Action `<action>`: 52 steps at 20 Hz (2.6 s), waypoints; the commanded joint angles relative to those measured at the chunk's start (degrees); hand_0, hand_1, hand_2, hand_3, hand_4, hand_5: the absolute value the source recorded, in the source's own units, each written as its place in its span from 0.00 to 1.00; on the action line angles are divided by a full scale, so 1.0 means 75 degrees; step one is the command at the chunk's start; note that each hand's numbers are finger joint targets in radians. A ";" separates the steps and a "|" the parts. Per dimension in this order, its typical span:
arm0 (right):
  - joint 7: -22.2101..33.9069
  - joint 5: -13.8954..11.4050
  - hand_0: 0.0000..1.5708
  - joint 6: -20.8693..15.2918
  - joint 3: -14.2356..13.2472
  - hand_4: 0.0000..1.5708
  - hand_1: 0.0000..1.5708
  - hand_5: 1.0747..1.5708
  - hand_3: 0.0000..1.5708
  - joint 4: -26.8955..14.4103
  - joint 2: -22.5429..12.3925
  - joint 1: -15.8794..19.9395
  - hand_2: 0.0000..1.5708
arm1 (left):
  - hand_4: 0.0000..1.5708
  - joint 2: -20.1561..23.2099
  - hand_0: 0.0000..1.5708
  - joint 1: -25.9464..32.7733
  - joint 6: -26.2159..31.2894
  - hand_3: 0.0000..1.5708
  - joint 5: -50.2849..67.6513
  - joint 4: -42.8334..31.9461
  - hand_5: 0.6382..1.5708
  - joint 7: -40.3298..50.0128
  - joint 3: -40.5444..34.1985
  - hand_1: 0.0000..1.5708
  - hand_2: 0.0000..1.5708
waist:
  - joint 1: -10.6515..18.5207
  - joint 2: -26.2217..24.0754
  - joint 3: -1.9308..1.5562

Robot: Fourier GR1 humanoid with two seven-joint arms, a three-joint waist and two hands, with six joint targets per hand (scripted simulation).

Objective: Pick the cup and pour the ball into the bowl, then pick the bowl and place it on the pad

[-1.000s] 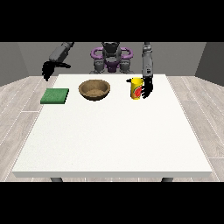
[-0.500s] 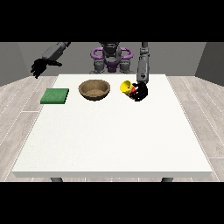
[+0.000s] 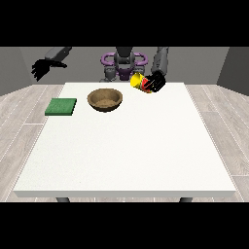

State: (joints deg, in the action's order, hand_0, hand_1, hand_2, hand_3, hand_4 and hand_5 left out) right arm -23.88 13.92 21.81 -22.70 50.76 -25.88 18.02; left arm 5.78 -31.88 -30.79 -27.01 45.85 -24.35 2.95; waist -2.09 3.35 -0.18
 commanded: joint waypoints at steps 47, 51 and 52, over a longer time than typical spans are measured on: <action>-0.0261 -0.0513 0.00 -0.0482 0.0392 0.00 0.00 0.89 0.07 -0.2069 0.0225 0.1338 0.00 | 0.77 -0.0487 0.62 -0.3036 0.3832 1.00 -0.8172 0.0725 0.84 0.6001 0.5793 0.62 1.00 | 0.0010 -0.0532 0.0017; -0.0321 -0.0432 0.00 -0.0465 0.0222 0.00 0.00 0.89 0.13 -0.2233 -0.0097 0.1550 0.00 | 0.76 -0.0608 0.99 -0.3357 0.4132 1.00 -0.8490 0.1061 0.89 0.5628 0.5565 0.99 1.00 | 0.0452 -0.0229 0.0019; -0.0049 -0.0458 0.00 -0.0432 0.0388 0.00 0.00 0.89 0.11 -0.2093 0.0119 0.1221 0.00 | 0.76 -0.0478 0.99 -0.2998 0.4255 1.00 -0.8292 0.1009 0.89 0.5397 0.5407 0.99 1.00 | 0.0187 -0.0801 0.0023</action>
State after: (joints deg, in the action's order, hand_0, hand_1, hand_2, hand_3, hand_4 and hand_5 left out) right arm -26.41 10.23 18.36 -20.11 35.09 -25.05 28.24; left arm 1.52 -54.49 -1.90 -88.38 52.53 19.46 44.53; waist -0.75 0.70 -0.04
